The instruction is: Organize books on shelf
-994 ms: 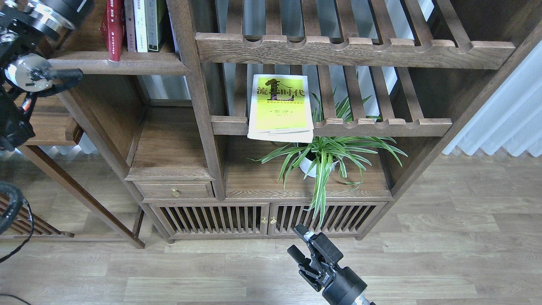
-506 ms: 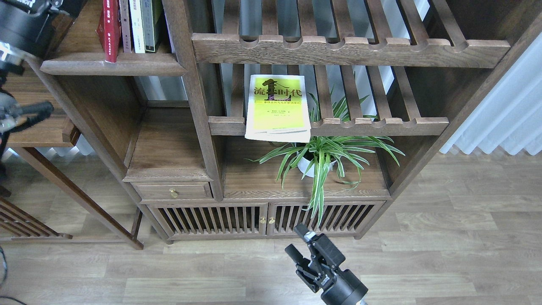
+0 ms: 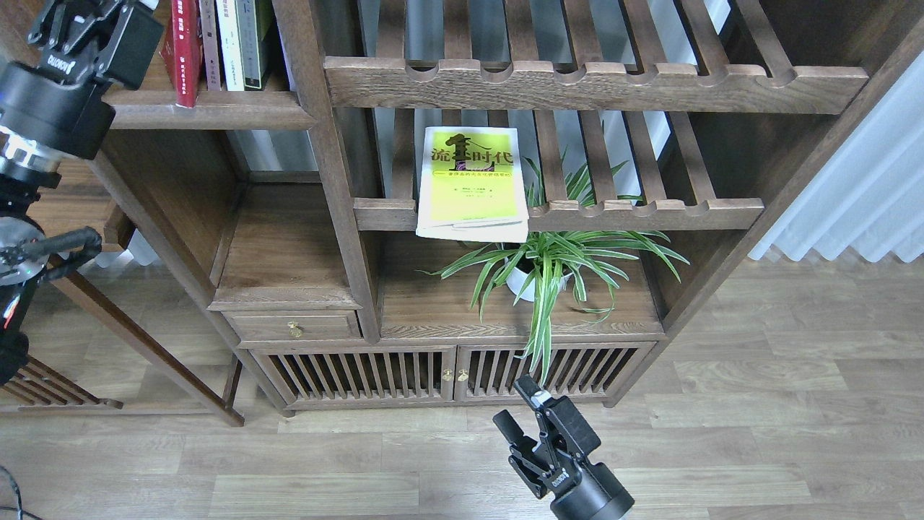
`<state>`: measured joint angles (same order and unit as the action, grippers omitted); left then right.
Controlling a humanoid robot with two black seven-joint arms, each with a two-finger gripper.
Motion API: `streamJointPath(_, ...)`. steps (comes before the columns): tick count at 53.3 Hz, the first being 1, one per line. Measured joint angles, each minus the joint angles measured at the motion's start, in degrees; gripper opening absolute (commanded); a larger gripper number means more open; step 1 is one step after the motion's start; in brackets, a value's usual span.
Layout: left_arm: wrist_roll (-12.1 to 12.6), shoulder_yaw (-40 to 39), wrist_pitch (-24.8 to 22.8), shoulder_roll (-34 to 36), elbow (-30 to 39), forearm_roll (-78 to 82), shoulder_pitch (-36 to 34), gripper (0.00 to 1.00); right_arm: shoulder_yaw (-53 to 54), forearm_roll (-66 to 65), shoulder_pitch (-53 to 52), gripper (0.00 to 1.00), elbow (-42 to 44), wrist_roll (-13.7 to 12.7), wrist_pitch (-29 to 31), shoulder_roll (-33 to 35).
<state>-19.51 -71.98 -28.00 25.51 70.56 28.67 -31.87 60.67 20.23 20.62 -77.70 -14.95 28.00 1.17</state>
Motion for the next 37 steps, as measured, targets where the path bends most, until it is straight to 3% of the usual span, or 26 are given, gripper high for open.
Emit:
streamJointPath(8,2.3,-0.2,0.0,-0.2,2.5,-2.8,6.3,0.74,0.0,0.0,-1.4,0.97,0.0,0.0,0.0,0.0)
streamJointPath(20,3.2,-0.3,0.0,-3.1,3.1,-4.0,15.4,0.77,-1.3,-2.1,-2.5,0.97,0.1,0.0,0.0,-1.1)
streamJointPath(30,8.2,0.6,0.0,-10.5,2.8,-4.6,26.0,0.84,-3.8,-4.1,-2.5,0.97,0.2,0.0,0.0,-1.2)
streamJointPath(37,9.6,-0.1,0.0,-14.1,2.0,-5.3,33.4,0.85,-4.2,-5.0,-4.3,0.97,0.3,0.0,0.0,-1.2)
